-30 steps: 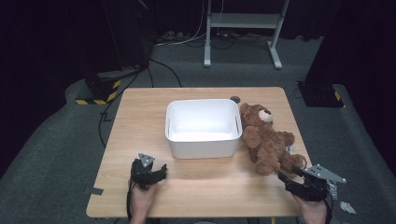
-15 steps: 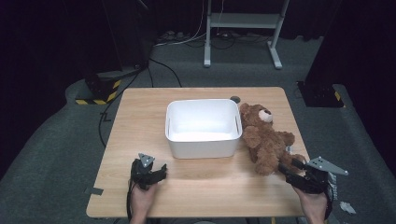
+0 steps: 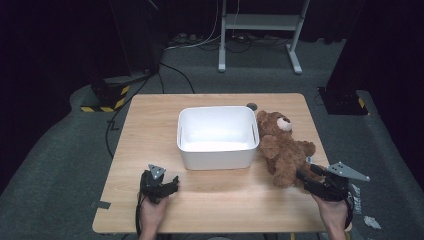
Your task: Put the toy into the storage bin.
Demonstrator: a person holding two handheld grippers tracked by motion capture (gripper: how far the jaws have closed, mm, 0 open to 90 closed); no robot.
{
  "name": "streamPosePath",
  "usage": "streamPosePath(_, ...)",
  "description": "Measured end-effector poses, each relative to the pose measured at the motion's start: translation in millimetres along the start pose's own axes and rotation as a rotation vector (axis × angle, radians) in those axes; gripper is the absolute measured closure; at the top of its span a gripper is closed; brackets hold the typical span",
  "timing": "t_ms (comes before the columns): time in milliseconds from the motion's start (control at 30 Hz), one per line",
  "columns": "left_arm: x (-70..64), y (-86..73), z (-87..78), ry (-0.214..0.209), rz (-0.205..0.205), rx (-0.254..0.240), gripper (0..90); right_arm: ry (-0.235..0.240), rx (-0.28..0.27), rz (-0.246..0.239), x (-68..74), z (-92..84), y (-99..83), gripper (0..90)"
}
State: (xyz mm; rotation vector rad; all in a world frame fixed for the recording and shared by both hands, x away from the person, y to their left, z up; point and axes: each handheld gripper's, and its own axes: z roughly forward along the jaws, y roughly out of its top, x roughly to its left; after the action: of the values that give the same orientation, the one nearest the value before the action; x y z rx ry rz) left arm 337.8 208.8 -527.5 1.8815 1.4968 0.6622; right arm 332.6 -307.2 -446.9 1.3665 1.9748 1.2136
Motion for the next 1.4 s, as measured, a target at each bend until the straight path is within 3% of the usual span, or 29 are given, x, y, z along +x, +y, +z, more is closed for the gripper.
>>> streamPosePath(267, -0.1, 0.0, -0.1, -0.002, 0.005, 0.001, 24.6, -0.001, 0.004, 0.021, -3.2, 4.5, 3.2, 37.4)
streamPosePath(633, -0.6, -0.1, -0.2, -0.008, 0.009, 0.001, 24.5, -0.007, 0.009, 0.01, -5.0, 8.1, 10.0, 37.0)
streamPosePath(900, -0.6, -0.1, -0.1, -0.01, 0.012, -0.001, 24.3, -0.039, 0.005, 0.012, -6.0, 12.4, 17.5, 34.4)
streamPosePath(1400, -0.9, -0.2, 0.1, -0.018, 0.015, -0.006, 24.7, -0.018, 0.003, 0.03, -6.6, 19.3, 33.3, 35.8)
